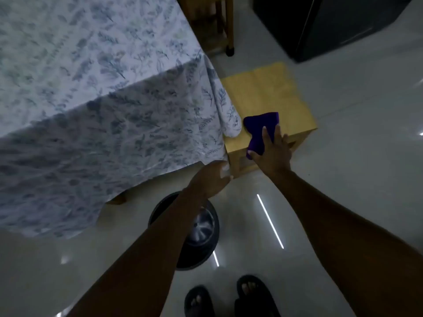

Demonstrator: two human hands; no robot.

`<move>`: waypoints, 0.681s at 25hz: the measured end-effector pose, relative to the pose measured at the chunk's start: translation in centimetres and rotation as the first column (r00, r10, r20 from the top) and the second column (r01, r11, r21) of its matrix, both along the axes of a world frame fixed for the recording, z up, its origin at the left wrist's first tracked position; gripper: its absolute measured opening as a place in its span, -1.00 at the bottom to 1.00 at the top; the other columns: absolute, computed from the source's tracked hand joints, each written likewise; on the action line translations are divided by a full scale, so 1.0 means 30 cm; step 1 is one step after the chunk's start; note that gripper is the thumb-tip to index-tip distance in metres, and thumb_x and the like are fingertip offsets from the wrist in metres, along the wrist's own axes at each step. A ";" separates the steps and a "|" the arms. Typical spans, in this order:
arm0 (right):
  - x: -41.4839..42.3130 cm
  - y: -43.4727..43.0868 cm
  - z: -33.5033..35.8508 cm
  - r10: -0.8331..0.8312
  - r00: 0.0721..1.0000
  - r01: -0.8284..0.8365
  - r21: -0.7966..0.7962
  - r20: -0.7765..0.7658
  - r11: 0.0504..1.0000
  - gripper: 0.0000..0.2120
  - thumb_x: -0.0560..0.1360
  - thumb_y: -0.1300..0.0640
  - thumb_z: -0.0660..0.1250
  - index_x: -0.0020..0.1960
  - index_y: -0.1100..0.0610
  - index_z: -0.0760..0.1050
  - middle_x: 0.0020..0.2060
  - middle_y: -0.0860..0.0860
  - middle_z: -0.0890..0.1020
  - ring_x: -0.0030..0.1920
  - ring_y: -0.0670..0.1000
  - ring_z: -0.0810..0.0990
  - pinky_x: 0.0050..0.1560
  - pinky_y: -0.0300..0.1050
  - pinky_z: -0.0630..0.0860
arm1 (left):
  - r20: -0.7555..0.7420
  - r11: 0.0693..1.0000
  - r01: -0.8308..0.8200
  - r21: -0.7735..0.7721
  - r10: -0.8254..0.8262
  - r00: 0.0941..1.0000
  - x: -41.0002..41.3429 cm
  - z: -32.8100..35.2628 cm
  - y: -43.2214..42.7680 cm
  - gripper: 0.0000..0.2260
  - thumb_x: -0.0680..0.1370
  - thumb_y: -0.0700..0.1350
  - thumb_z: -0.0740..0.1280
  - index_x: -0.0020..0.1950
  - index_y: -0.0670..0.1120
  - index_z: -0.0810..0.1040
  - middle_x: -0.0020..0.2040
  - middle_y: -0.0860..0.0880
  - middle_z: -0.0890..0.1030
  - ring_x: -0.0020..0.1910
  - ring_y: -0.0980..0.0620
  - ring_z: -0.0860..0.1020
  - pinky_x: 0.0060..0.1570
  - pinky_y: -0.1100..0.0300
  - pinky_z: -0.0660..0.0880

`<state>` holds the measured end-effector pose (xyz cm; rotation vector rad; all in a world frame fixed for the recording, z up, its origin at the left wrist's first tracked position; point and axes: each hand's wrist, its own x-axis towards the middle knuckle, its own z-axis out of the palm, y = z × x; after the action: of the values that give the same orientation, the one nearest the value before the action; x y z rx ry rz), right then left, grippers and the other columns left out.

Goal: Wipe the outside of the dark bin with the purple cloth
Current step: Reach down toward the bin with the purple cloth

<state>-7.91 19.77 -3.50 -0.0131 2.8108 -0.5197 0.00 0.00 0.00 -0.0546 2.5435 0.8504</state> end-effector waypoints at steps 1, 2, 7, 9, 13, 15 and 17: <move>-0.018 -0.007 -0.032 -0.025 0.999 0.025 0.013 -0.027 1.000 -0.18 0.46 -0.28 0.26 0.56 -0.04 -0.04 0.57 0.12 -0.09 0.51 0.33 -0.03 0.37 0.33 0.19 | -0.026 1.000 0.003 0.012 -0.003 1.000 -0.016 -0.033 0.002 -0.50 0.56 -0.02 0.32 0.45 -0.15 0.32 0.45 -0.10 0.38 0.41 -0.03 0.36 0.30 0.28 0.21; -0.033 -0.009 -0.060 -0.050 0.997 0.051 0.021 -0.054 0.998 -0.21 0.46 -0.29 0.24 0.56 -0.07 -0.01 0.57 0.13 -0.08 0.51 0.33 -0.03 0.37 0.33 0.19 | -0.036 1.000 0.022 -0.002 -0.022 0.999 -0.031 -0.062 0.001 -0.50 0.56 -0.03 0.32 0.45 -0.15 0.33 0.44 -0.11 0.39 0.41 -0.04 0.36 0.32 0.25 0.22; -0.039 -0.076 -0.164 -0.116 0.944 0.090 -0.099 -0.310 0.991 -0.43 0.50 -0.03 0.29 0.47 0.08 0.29 0.49 0.26 0.19 0.42 0.34 0.19 0.28 0.28 0.38 | -0.068 1.000 -0.002 0.017 0.003 0.998 -0.047 -0.213 -0.040 -0.49 0.56 -0.01 0.31 0.46 -0.15 0.33 0.44 -0.11 0.39 0.41 -0.06 0.37 0.43 0.08 0.26; 0.016 -0.086 -0.184 -0.151 0.915 0.082 -0.196 -0.374 0.977 -0.47 0.48 0.09 0.29 0.43 0.11 0.35 0.46 0.27 0.25 0.39 0.33 0.24 0.25 0.22 0.41 | -0.117 1.000 -0.025 -0.015 0.023 0.993 -0.005 -0.249 -0.055 -0.50 0.55 0.00 0.32 0.45 -0.13 0.34 0.43 -0.10 0.40 0.40 -0.06 0.38 0.42 0.11 0.26; 0.220 -0.116 -0.231 -0.343 0.859 0.117 -0.506 -0.381 0.854 -0.47 0.43 0.21 0.34 0.40 0.14 0.40 0.41 0.22 0.34 0.39 0.24 0.31 0.30 0.15 0.40 | -0.146 1.000 -0.020 -0.020 0.017 0.989 0.152 -0.259 -0.086 -0.51 0.57 -0.05 0.31 0.47 -0.13 0.31 0.44 -0.10 0.39 0.41 -0.02 0.35 0.31 0.33 0.16; 0.346 -0.136 -0.259 -0.429 0.878 0.189 -0.670 -0.212 0.718 -0.43 0.42 0.18 0.33 0.43 0.11 0.37 0.36 0.17 0.40 0.36 0.14 0.37 0.33 0.09 0.40 | -0.118 0.998 -0.028 -0.055 0.022 0.993 0.247 -0.267 -0.113 -0.50 0.58 -0.03 0.28 0.49 -0.11 0.27 0.48 -0.10 0.34 0.43 -0.05 0.33 0.37 0.23 0.20; 0.480 -0.144 -0.263 -0.463 0.886 0.290 -0.764 -0.013 0.577 -0.47 0.39 0.08 0.28 0.37 0.05 0.41 0.22 0.13 0.52 0.20 0.07 0.50 0.24 0.08 0.48 | -0.062 0.993 -0.037 -0.110 0.030 0.998 0.343 -0.278 -0.144 -0.49 0.59 0.01 0.26 0.50 -0.11 0.26 0.49 -0.11 0.33 0.42 -0.08 0.35 0.39 0.12 0.26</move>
<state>6.50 15.46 -11.40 0.4054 2.5470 -1.8604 10.29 -4.31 -8.34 -0.1082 2.6514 0.7323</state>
